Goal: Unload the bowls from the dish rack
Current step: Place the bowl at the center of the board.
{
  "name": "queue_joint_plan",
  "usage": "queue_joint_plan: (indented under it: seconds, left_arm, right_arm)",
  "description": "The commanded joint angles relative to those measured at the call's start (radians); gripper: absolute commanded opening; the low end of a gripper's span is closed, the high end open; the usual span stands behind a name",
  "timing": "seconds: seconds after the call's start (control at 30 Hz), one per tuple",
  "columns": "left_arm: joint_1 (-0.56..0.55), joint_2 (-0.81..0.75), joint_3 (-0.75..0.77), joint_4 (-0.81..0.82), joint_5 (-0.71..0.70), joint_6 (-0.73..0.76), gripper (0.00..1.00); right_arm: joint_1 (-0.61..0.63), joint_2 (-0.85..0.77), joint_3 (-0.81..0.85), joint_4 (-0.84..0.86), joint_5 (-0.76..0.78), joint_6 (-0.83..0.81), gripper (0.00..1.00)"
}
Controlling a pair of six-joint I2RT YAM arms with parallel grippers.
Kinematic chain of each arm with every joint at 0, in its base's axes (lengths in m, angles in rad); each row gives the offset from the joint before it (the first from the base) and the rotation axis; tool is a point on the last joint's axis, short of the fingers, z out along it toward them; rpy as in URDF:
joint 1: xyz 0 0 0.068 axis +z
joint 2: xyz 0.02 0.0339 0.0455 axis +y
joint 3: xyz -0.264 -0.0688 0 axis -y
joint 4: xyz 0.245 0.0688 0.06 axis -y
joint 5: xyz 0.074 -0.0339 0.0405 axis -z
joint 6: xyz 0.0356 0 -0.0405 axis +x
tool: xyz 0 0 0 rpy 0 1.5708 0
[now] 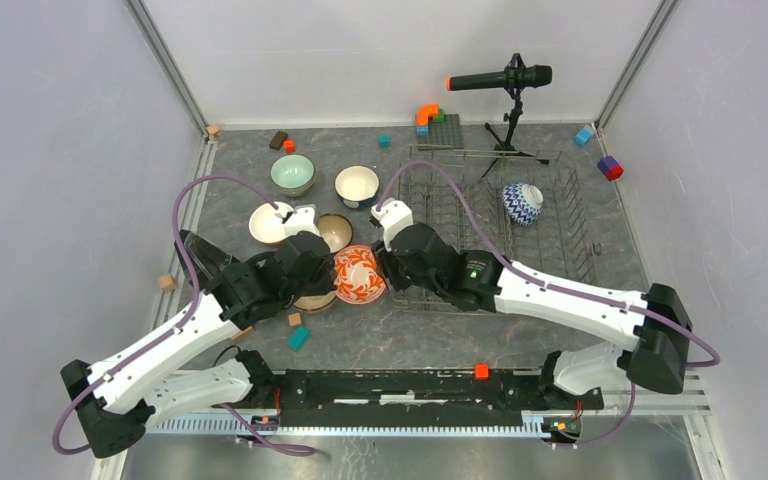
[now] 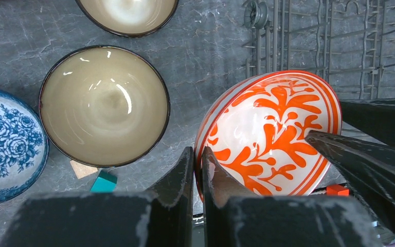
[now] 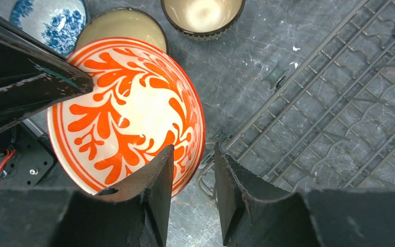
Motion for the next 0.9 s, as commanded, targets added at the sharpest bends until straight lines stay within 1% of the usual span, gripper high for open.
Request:
queue_joint_plan:
  seconds: [0.0, 0.23, 0.3, 0.33, 0.4, 0.43, 0.67, 0.7, 0.83, 0.87]
  left_arm:
    - [0.000, -0.015, 0.016, 0.067, -0.010, -0.056, 0.02]
    - [-0.001, -0.021, 0.007, 0.066, -0.015, -0.061, 0.02]
    - [0.000, -0.022, 0.004, 0.071, -0.017, -0.062, 0.02]
    - [0.001, -0.022, 0.003, 0.075, -0.017, -0.063, 0.02]
    - [0.000, -0.019, 0.004, 0.079, -0.017, -0.065, 0.02]
    - [0.000, -0.016, 0.004, 0.082, -0.019, -0.065, 0.02]
    - [0.000, -0.005, 0.000, 0.085, -0.026, -0.055, 0.03]
    - [0.000, -0.005, -0.001, 0.086, -0.025, -0.053, 0.06]
    - [-0.001, -0.005, 0.002, 0.095, -0.015, -0.033, 0.27]
    - [0.000, -0.007, 0.004, 0.095, -0.013, -0.028, 0.30]
  right_arm:
    - [-0.003, 0.028, 0.041, 0.028, 0.011, 0.012, 0.39]
    - [-0.004, 0.055, 0.054, 0.028, 0.014, 0.025, 0.30]
    - [-0.003, 0.057, 0.057, 0.028, 0.013, 0.027, 0.25]
    - [-0.004, 0.058, 0.060, 0.028, 0.012, 0.028, 0.21]
    - [-0.003, 0.067, 0.073, 0.026, 0.001, 0.028, 0.08]
    - [-0.004, 0.072, 0.081, 0.022, -0.002, 0.028, 0.00]
    - [-0.004, 0.079, 0.094, 0.022, -0.009, 0.035, 0.00]
    - [-0.004, 0.078, 0.092, 0.022, -0.009, 0.037, 0.00]
    - [-0.005, 0.071, 0.091, 0.024, -0.012, 0.046, 0.00]
    - [-0.005, 0.070, 0.091, 0.024, -0.011, 0.047, 0.00]
